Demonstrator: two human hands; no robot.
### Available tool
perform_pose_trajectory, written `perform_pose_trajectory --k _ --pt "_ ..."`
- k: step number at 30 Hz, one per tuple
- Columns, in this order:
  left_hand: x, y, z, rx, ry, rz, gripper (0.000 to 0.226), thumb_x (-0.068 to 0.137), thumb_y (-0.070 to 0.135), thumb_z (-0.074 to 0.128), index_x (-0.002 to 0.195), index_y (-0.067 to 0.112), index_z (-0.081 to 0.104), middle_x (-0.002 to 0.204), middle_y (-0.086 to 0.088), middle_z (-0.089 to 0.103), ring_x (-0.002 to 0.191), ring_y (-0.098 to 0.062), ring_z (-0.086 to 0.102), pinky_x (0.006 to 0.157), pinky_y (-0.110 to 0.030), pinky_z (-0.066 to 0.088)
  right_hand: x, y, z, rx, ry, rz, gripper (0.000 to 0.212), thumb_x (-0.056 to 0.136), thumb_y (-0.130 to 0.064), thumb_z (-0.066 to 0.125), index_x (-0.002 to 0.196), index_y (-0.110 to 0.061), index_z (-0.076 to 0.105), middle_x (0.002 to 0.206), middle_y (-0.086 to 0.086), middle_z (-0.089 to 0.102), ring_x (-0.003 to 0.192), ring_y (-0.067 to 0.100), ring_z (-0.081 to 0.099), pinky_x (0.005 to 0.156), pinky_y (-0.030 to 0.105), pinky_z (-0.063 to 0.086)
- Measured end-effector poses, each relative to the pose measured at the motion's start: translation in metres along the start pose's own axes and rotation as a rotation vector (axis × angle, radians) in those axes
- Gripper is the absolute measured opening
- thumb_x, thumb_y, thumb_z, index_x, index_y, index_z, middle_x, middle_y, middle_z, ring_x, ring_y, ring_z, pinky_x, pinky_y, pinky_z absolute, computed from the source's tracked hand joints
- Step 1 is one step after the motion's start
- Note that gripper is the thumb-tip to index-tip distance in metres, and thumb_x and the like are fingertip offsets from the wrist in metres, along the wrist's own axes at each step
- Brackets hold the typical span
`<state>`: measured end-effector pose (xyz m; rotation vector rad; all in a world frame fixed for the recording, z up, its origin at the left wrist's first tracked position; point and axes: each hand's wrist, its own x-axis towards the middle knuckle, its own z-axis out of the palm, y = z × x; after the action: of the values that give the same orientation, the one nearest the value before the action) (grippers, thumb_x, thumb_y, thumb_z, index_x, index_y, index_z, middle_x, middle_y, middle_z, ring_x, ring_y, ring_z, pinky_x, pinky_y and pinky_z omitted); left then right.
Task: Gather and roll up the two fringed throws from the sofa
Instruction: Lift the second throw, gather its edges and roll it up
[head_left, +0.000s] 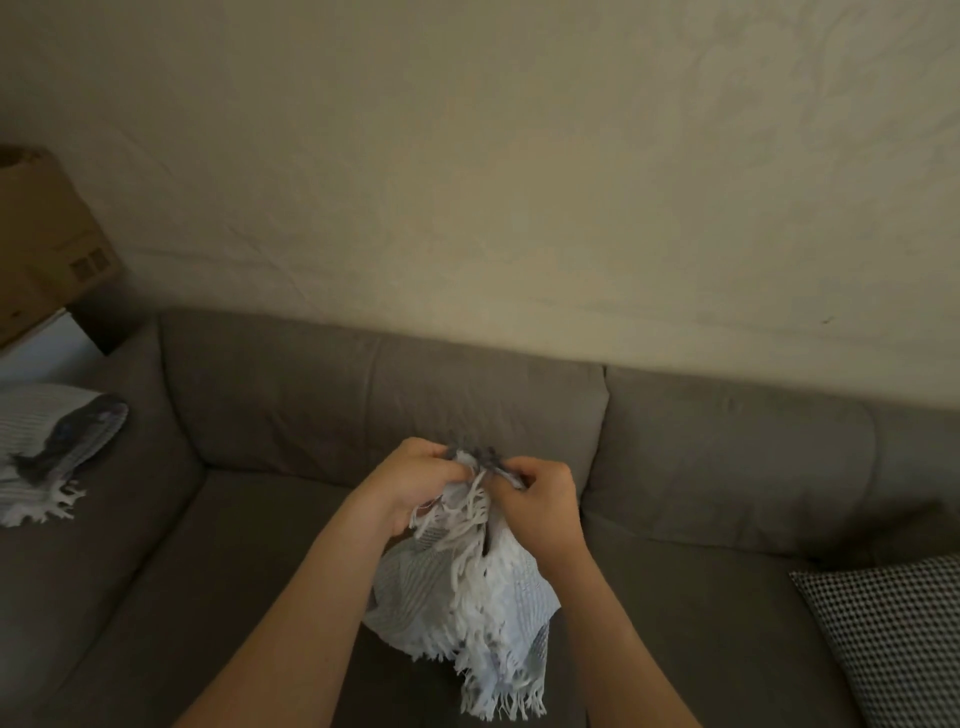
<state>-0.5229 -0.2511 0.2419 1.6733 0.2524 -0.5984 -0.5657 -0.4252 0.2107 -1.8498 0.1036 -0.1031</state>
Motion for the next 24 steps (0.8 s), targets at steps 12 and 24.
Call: perform_pose_trajectory --k 12,24 --pt "-0.001 0.003 0.005 0.493 0.533 0.435 0.053 0.091 0.036 0.077 0.055 0.007 0.051 0.052 -0.010 0.053 0.049 -0.017 0.049 0.053 -0.038 0.040 -0.002 -0.023 0.007 0.155 0.245 0.085 0.047 0.095 -0.017 0.071 0.056 -0.016 0.045 0.046 -0.007 0.033 0.046 0.013 0.027 0.048 0.029 0.028" --pt "-0.003 0.014 0.017 0.287 0.066 0.083 0.024 0.093 0.014 0.055 0.080 0.001 0.072 0.072 -0.013 0.058 0.070 -0.022 0.055 0.064 -0.035 0.041 -0.012 -0.021 0.023 -0.176 0.187 -0.167 0.027 0.093 -0.008 0.066 0.072 -0.026 0.065 0.059 -0.014 0.059 0.057 0.006 0.059 0.054 0.009 0.036"
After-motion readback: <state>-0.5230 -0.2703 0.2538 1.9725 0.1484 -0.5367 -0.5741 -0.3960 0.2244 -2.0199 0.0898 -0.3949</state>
